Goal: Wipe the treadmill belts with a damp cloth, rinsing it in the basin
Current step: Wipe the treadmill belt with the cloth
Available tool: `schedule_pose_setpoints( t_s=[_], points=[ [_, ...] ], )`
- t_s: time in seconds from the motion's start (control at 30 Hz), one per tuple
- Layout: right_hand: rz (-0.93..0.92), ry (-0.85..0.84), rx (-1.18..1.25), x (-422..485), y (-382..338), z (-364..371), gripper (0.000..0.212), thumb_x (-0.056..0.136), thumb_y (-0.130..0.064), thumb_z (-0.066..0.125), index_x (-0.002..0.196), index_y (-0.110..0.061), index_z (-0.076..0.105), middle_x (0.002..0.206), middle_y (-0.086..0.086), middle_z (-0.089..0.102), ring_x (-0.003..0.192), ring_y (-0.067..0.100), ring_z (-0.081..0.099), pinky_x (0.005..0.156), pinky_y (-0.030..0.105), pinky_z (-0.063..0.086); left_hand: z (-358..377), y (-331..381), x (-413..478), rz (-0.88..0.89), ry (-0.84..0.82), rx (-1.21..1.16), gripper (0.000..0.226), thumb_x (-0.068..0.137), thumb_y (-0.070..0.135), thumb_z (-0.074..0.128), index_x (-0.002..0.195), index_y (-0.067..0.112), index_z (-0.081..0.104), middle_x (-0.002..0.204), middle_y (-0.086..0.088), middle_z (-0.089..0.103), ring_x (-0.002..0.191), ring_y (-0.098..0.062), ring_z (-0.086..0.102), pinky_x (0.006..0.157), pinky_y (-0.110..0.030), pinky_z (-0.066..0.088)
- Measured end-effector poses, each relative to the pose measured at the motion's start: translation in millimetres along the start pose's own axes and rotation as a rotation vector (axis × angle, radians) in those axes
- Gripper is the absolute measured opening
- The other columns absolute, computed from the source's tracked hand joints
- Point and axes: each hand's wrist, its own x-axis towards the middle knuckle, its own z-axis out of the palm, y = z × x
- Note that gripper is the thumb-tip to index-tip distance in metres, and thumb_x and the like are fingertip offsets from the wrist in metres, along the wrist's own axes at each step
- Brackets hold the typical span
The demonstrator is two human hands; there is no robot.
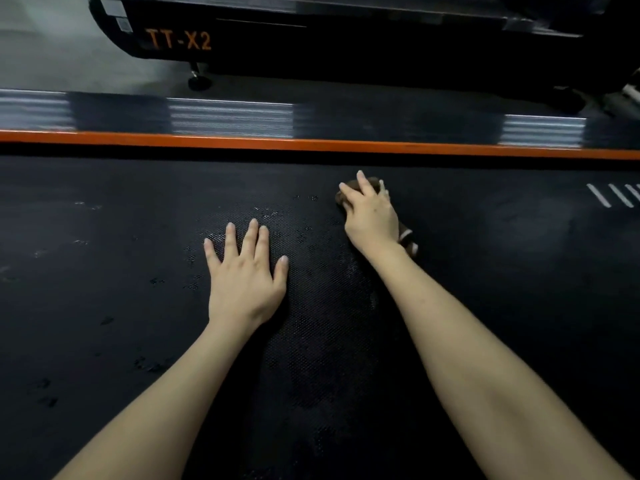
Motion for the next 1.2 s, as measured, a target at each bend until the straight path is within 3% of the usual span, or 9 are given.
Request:
schedule_pose_setpoints(
  t_s=[0.07,0.27,0.43,0.5,0.67,0.77,0.93,1.03,1.2],
  points=[
    [-0.075,-0.01,0.007,-11,-12,2,0.041,0.098,-0.024,0.042,0.139,-0.028,0.045,0.157,0.0,0.019,0.139,0.044,0.017,0.114,0.047,0.021,-1,1,0,0.005,-0.005,-0.001,0.074,0.089,0.055,0.006,0.152,0.017,0.013,0.16,0.001,0.006,0.147,-0.027,-0.004,0.115,-0.053,-0.006],
    [-0.633,-0.159,0.013,-31,-5,1,0.041,0.095,-0.022,0.049,0.135,-0.026,0.05,0.152,0.004,0.03,0.137,0.041,0.028,0.111,0.047,0.026,3,-1,2,0.01,0.007,0.018,0.076,0.087,0.057,0.003,0.152,0.018,0.011,0.16,0.002,0.005,0.147,-0.026,-0.005,0.115,-0.052,-0.006],
    [0.026,-0.026,-0.006,52,13,2,0.042,0.1,-0.027,0.039,0.141,-0.033,0.039,0.158,-0.002,0.014,0.143,0.034,0.008,0.113,0.042,0.022,5,0,2,0.018,0.02,0.018,0.08,0.085,0.058,-0.001,0.152,0.017,0.012,0.16,0.001,0.005,0.147,-0.028,-0.004,0.115,-0.053,-0.007],
    [0.099,0.019,-0.008,64,-9,16,0.041,0.1,-0.03,0.037,0.141,-0.032,0.04,0.158,-0.002,0.013,0.143,0.036,0.005,0.114,0.041,0.022,5,1,2,0.018,0.026,0.021,0.08,0.085,0.058,-0.001,0.152,0.016,0.013,0.16,0.0,0.007,0.147,-0.029,-0.003,0.115,-0.054,-0.006],
    [-0.24,-0.088,0.024,58,-76,42,0.041,0.099,-0.03,0.039,0.141,-0.032,0.04,0.158,-0.004,0.012,0.144,0.036,0.004,0.113,0.046,0.023,3,1,3,0.02,0.014,0.037,0.079,0.085,0.058,-0.001,0.152,0.018,0.011,0.16,0.001,0.005,0.147,-0.028,-0.004,0.115,-0.054,-0.006],
    [-0.351,-0.138,-0.028,64,-59,27,0.041,0.1,-0.028,0.04,0.141,-0.032,0.04,0.158,-0.003,0.012,0.144,0.032,0.005,0.115,0.04,0.014,3,-1,2,0.022,0.014,0.029,0.08,0.084,0.059,-0.004,0.152,0.019,0.008,0.16,0.003,0.002,0.147,-0.026,-0.007,0.115,-0.053,-0.008],
    [-0.149,-0.028,-0.101,81,3,7,0.042,0.1,-0.022,0.038,0.142,-0.028,0.04,0.158,0.001,0.01,0.145,0.029,0.004,0.118,0.04,0.002,3,0,1,0.024,0.019,0.001,0.081,0.084,0.059,-0.004,0.152,0.018,0.01,0.16,0.001,0.004,0.147,-0.027,-0.007,0.115,-0.053,-0.009],
    [-0.057,0.0,-0.01,75,-32,23,0.04,0.099,-0.023,0.041,0.138,-0.026,0.046,0.158,0.0,0.012,0.143,0.037,0.004,0.117,0.042,0.012,1,3,0,0.016,-0.005,0.019,0.083,0.082,0.058,-0.005,0.152,0.017,0.01,0.16,0.0,0.004,0.147,-0.029,-0.006,0.115,-0.055,-0.007],
    [-0.397,-0.154,0.036,50,-95,38,0.04,0.099,-0.023,0.041,0.139,-0.028,0.043,0.158,-0.005,0.013,0.144,0.035,0.007,0.11,0.043,0.025,0,1,1,0.02,-0.014,0.03,0.084,0.08,0.059,-0.008,0.152,0.02,0.008,0.16,0.002,0.002,0.146,-0.027,-0.008,0.115,-0.054,-0.007]
  ],
)
